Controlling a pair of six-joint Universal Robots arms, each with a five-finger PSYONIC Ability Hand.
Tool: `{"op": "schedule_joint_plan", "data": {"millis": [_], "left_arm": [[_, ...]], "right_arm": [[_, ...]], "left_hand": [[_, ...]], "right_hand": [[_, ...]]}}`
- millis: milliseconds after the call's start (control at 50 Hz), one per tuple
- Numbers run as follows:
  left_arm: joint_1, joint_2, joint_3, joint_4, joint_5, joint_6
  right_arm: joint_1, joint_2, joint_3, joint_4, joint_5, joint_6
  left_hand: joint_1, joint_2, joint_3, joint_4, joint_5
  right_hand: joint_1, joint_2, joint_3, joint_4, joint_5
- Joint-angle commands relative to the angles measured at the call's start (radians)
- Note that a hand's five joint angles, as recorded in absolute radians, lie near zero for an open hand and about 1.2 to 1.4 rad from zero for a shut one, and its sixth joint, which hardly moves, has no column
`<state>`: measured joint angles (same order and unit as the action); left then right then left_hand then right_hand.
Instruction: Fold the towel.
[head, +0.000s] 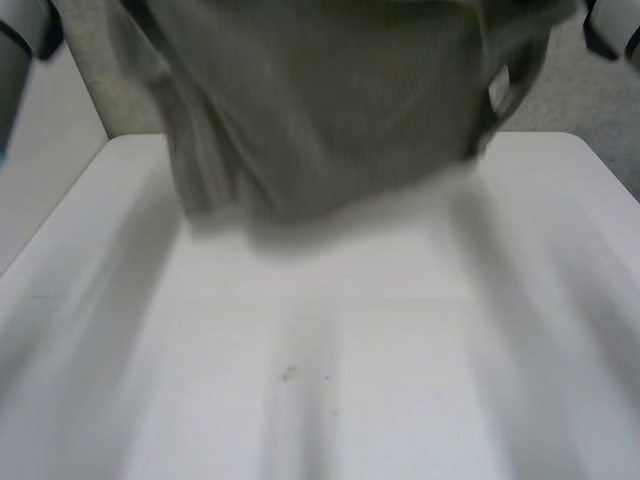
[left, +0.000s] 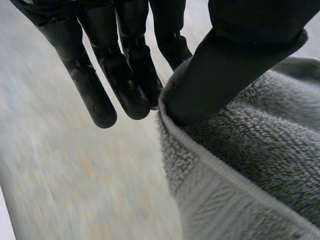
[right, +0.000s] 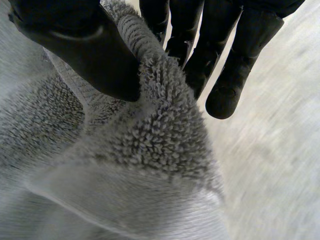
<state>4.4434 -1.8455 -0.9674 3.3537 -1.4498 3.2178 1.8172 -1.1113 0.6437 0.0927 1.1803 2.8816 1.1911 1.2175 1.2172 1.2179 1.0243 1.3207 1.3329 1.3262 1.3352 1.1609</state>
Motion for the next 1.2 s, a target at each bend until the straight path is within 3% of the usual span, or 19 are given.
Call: {"op": "schedule_joint_plan", "data": {"millis": [20, 40, 100, 200, 320, 360, 440, 460, 480, 500, 520, 540, 560, 720, 800, 940, 1020, 1180, 1200], "left_arm": [[0.013, 0.038, -0.146, 0.029, -0.009, -0.101], [0.013, 0.038, -0.146, 0.029, -0.009, -0.101], [0.020, 0.040, -0.326, 0.032, -0.006, -0.089], [0.033, 0.025, -0.572, 0.043, -0.001, -0.041], [0.033, -0.037, -0.789, 0.095, 0.000, 0.063], [0.033, -0.043, -0.819, 0.107, 0.000, 0.086], [0.028, -0.029, -0.860, 0.118, 0.002, 0.116], [0.028, -0.029, -0.860, 0.118, 0.002, 0.116], [0.024, -0.021, -0.857, 0.116, 0.002, 0.116], [0.017, -0.009, -0.853, 0.116, 0.003, 0.116], [0.017, -0.009, -0.853, 0.116, 0.003, 0.116], [0.014, 0.008, -0.852, 0.116, 0.003, 0.116], [0.014, 0.008, -0.852, 0.116, 0.003, 0.116], [-0.036, 0.114, -0.821, 0.105, 0.000, 0.114], [-0.084, 0.166, -0.786, 0.095, -0.003, 0.113], [-0.130, 0.212, -0.717, 0.018, -0.006, 0.106], [-0.153, 0.221, -0.662, -0.039, -0.015, 0.103], [-0.151, 0.221, -0.625, -0.048, -0.018, 0.073], [-0.148, 0.219, -0.620, -0.048, -0.018, 0.062]], "right_arm": [[-0.012, -0.048, 0.157, 0.104, -0.021, 0.043], [-0.012, -0.048, 0.157, 0.105, -0.021, 0.042], [-0.006, 0.017, 0.230, 0.305, -0.056, -0.204], [0.005, 0.129, 0.296, 0.470, -0.044, -0.420], [0.004, 0.263, 0.361, 0.607, -0.022, -0.524], [-0.006, 0.321, 0.366, 0.642, 0.024, -0.574], [-0.010, 0.324, 0.356, 0.633, 0.064, -0.579], [-0.013, 0.312, 0.356, 0.613, 0.068, -0.567], [-0.019, 0.289, 0.364, 0.581, 0.067, -0.539], [-0.019, 0.289, 0.364, 0.581, 0.067, -0.539], [-0.022, 0.254, 0.378, 0.544, 0.065, -0.498], [-0.022, 0.254, 0.378, 0.544, 0.065, -0.498], [-0.026, 0.217, 0.398, 0.501, 0.064, -0.448], [0.008, 0.012, 0.620, 0.290, 0.030, -0.318], [0.123, -0.093, 0.759, 0.123, 0.030, -0.188], [0.270, -0.140, 0.859, -0.039, 0.047, 0.046], [0.373, -0.127, 0.866, -0.111, 0.097, 0.171], [0.468, 0.037, 0.852, -0.269, 0.361, 0.326], [0.468, 0.038, 0.852, -0.269, 0.361, 0.326]], "left_hand": [[0.205, 0.179, 0.179, 0.178, 0.197], [0.205, 0.179, 0.179, 0.178, 0.197], [0.205, 0.179, 0.179, 0.178, 0.197], [0.205, 0.179, 0.179, 0.178, 0.197], [0.205, 0.179, 0.179, 0.178, 0.197], [0.205, 0.179, 0.179, 0.178, 0.197], [0.205, 0.179, 0.179, 0.178, 0.197], [0.205, 0.179, 0.179, 0.178, 0.197], [0.205, 0.179, 0.179, 0.178, 0.197], [0.205, 0.179, 0.179, 0.178, 0.197], [0.205, 0.179, 0.179, 0.178, 0.197], [0.205, 0.179, 0.179, 0.178, 0.197], [0.205, 0.179, 0.179, 0.178, 0.197], [0.205, 0.179, 0.179, 0.178, 0.197], [0.205, 0.179, 0.179, 0.178, 0.197], [0.205, 0.179, 0.179, 0.178, 0.197], [0.205, 0.179, 0.179, 0.178, 0.197], [0.205, 0.179, 0.179, 0.178, 0.197], [0.205, 0.179, 0.179, 0.178, 0.197]], "right_hand": [[0.076, 0.063, 0.070, 0.061, 0.061], [0.076, 0.063, 0.070, 0.061, 0.061], [0.076, 0.063, 0.070, 0.061, 0.061], [0.076, 0.063, 0.070, 0.061, 0.061], [0.076, 0.063, 0.070, 0.061, 0.061], [0.076, 0.063, 0.070, 0.061, 0.061], [0.076, 0.063, 0.070, 0.061, 0.061], [0.033, 0.021, 0.027, 0.018, 0.018], [-0.258, -0.270, -0.264, -0.273, -0.273], [-0.261, -0.273, -0.267, -0.276, -0.276], [-0.706, -0.718, -0.711, -0.720, -0.720], [-0.710, -0.722, -0.716, -0.725, -0.725], [-1.129, -1.141, -1.134, -1.143, -1.143], [-1.146, -1.158, -1.152, -1.161, -1.161], [-1.146, -1.158, -1.152, -1.161, -1.161], [-1.146, -1.158, -1.152, -1.161, -1.161], [-1.146, -1.158, -1.152, -1.161, -1.161], [-1.146, -1.158, -1.152, -1.161, -1.161], [-1.146, -1.158, -1.152, -1.161, -1.161]]}}
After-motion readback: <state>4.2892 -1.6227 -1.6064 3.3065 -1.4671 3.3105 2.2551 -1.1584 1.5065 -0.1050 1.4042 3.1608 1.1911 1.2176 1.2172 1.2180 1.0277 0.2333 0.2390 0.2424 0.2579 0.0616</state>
